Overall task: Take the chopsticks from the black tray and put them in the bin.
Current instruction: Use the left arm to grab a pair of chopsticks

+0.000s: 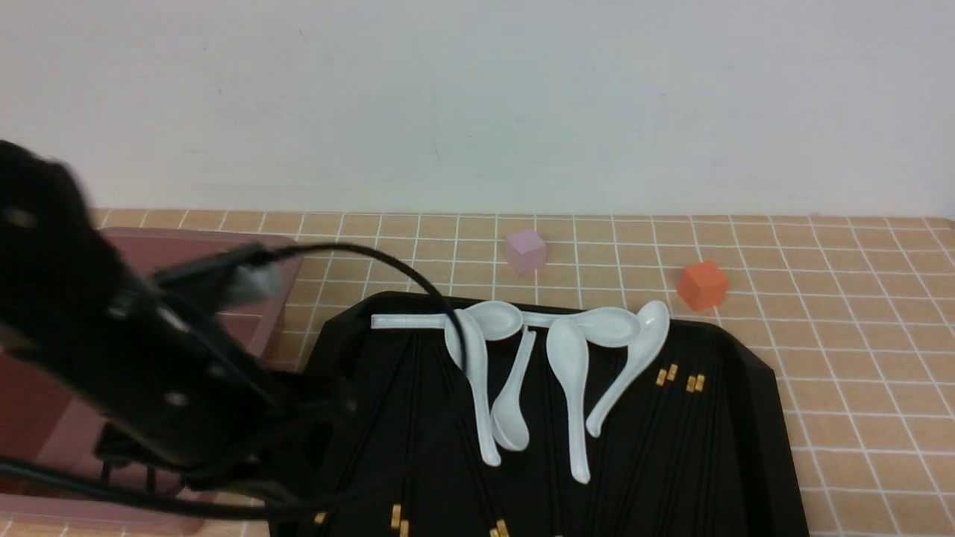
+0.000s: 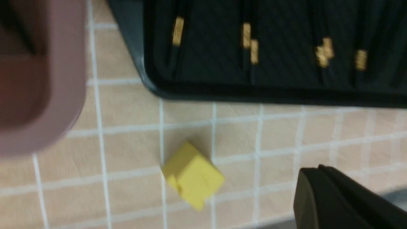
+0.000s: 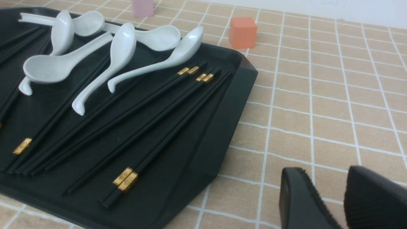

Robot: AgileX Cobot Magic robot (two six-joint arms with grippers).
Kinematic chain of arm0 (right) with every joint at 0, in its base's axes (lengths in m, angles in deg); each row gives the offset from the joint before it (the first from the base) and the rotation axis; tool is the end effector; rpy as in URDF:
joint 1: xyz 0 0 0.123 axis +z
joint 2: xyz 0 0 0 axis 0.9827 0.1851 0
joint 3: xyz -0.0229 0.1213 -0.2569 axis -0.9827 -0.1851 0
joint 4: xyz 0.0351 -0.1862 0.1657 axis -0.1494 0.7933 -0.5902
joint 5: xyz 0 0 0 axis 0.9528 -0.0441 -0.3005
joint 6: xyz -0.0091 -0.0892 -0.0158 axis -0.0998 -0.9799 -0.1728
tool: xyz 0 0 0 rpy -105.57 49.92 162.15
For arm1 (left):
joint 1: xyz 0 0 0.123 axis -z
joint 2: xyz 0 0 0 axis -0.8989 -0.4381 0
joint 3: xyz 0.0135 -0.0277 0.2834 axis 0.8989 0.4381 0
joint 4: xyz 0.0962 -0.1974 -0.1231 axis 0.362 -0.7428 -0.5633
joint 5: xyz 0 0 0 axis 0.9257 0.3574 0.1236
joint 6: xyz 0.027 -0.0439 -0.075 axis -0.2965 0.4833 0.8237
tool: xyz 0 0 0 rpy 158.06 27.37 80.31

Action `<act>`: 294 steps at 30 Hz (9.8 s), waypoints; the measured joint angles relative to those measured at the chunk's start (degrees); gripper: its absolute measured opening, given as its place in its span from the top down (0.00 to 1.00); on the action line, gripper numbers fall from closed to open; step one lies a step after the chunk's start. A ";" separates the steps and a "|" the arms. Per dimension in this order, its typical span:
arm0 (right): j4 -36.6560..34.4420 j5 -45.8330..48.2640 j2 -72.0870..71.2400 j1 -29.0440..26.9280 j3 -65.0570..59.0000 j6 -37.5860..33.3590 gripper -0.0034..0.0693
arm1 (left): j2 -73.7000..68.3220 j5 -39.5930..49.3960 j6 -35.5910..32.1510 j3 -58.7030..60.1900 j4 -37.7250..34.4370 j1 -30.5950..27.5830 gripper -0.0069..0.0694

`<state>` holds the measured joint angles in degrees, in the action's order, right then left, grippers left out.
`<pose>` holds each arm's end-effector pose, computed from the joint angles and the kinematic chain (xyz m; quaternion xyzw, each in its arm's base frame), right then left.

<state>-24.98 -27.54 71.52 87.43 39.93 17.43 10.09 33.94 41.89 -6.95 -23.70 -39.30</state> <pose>0.0519 0.0092 0.1746 -0.0689 0.7984 0.0453 0.5965 0.2230 -0.1241 0.2696 -0.0055 0.9817 -0.1649 0.0948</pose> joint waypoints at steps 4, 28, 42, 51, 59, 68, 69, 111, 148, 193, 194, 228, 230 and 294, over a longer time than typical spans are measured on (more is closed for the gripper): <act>0.00 0.00 0.00 0.00 0.00 0.00 0.62 | -4.87 -2.53 5.19 -0.74 6.19 4.53 0.89; 0.00 0.00 0.00 0.00 0.00 0.00 0.62 | -33.12 -4.52 6.42 -20.37 27.41 6.49 0.49; 0.00 0.00 0.00 0.00 0.00 0.00 0.62 | -36.07 -11.69 6.64 -20.38 32.09 6.49 0.54; 0.00 0.00 0.00 0.00 0.00 0.00 0.62 | -37.95 -12.61 8.04 -20.98 33.22 6.55 0.56; 0.00 0.00 0.00 0.00 0.00 0.00 0.62 | -38.68 -12.13 10.26 -21.41 32.96 6.55 0.64; 0.00 0.00 0.00 0.00 0.00 0.00 0.62 | -40.20 -9.93 12.61 -22.50 31.92 6.91 0.81; 0.00 0.00 0.00 0.00 0.00 0.00 0.62 | -40.20 -9.79 12.67 -22.55 31.92 6.91 0.81; 0.00 0.00 0.00 0.00 0.00 0.00 0.62 | -33.14 -0.29 27.19 -24.40 27.43 6.60 0.65; 0.05 0.00 0.00 0.00 0.00 0.00 0.62 | -38.97 -3.83 23.66 -24.93 21.28 1.52 0.54; 0.04 0.00 0.00 0.00 0.00 0.00 0.62 | -39.37 -7.07 31.74 -24.88 24.50 1.45 0.54; 0.04 0.00 0.00 0.00 0.00 0.00 0.62 | -39.41 -6.86 31.96 -24.88 24.50 1.45 0.54; 0.04 0.00 0.00 0.00 0.00 0.00 0.62 | -38.86 8.58 30.17 -22.02 23.49 6.00 0.60; 0.04 0.00 0.00 0.00 0.00 0.00 0.62 | -38.46 7.20 29.73 -20.89 23.33 6.00 0.60; 0.04 0.00 0.00 0.00 0.00 0.00 0.62 | -38.15 -4.69 21.76 -18.66 16.20 6.07 0.61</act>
<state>-24.94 -27.54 71.52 87.43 39.93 17.43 -28.06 29.25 63.65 -25.61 -7.50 -33.23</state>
